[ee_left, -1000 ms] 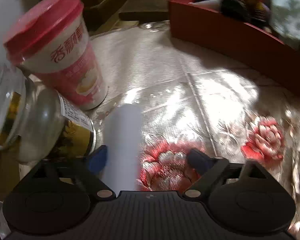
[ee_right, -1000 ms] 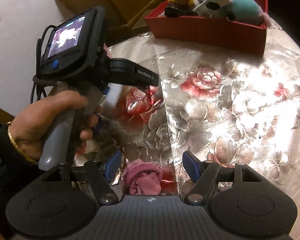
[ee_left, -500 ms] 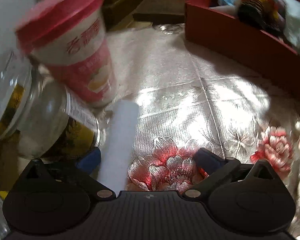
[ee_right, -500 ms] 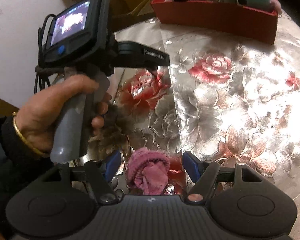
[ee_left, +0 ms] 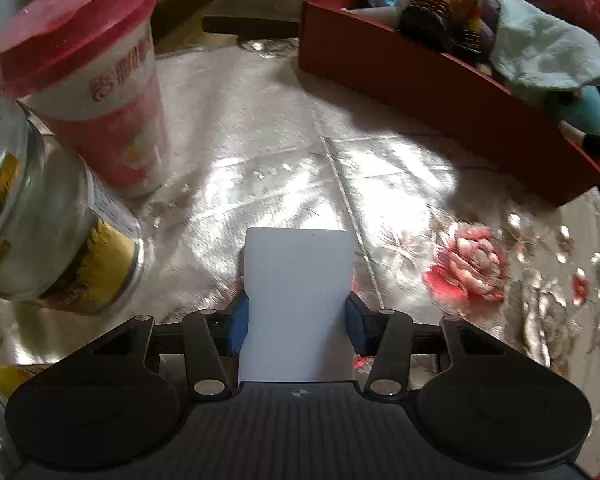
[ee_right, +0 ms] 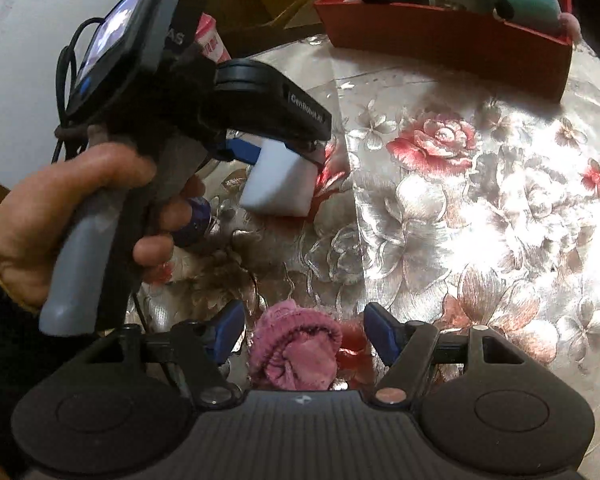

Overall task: Organize soft objects
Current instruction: 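Grasp the white sponge block with the left tool while the right tool grasps the pink knit sock, then lift and carry the sponge and pink sock over the red box with both tools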

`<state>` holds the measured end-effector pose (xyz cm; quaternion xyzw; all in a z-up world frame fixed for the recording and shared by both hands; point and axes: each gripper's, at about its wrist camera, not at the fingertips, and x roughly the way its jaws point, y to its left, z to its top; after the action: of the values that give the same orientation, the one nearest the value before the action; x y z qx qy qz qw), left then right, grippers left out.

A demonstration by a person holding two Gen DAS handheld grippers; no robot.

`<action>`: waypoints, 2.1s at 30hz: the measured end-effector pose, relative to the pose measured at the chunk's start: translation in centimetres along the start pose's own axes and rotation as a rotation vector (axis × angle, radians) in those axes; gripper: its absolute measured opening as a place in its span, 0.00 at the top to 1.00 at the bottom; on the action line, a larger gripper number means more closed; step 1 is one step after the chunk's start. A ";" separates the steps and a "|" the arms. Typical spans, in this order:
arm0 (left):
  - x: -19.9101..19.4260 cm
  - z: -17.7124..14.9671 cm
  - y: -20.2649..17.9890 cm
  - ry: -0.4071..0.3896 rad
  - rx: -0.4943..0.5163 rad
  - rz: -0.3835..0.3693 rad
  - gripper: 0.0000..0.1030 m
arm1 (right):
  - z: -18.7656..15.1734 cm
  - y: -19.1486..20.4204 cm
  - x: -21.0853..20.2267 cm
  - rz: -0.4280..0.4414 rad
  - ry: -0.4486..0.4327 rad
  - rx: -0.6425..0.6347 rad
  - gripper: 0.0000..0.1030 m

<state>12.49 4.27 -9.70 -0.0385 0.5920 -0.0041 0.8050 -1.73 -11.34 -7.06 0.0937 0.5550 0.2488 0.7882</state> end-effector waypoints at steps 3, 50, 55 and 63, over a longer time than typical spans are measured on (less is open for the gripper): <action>-0.8 -0.2 0.0 -0.004 -0.016 -0.050 0.52 | 0.2 -0.2 -0.1 0.010 -0.005 0.006 0.67; -7.2 -1.3 -5.3 -0.322 0.277 0.029 0.48 | 5.5 -4.5 -5.8 -0.142 -0.318 0.117 0.89; -7.6 -0.8 -5.6 -0.338 0.274 0.020 0.48 | 6.9 -4.8 -6.7 -0.156 -0.384 0.136 0.89; -9.1 2.8 -7.3 -0.414 0.266 0.004 0.48 | 11.6 -5.2 -9.2 -0.182 -0.524 0.128 0.89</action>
<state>12.72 -2.34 0.32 0.0688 0.4086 -0.0726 0.9072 8.08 -18.88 2.65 0.1541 0.3531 0.1090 0.9164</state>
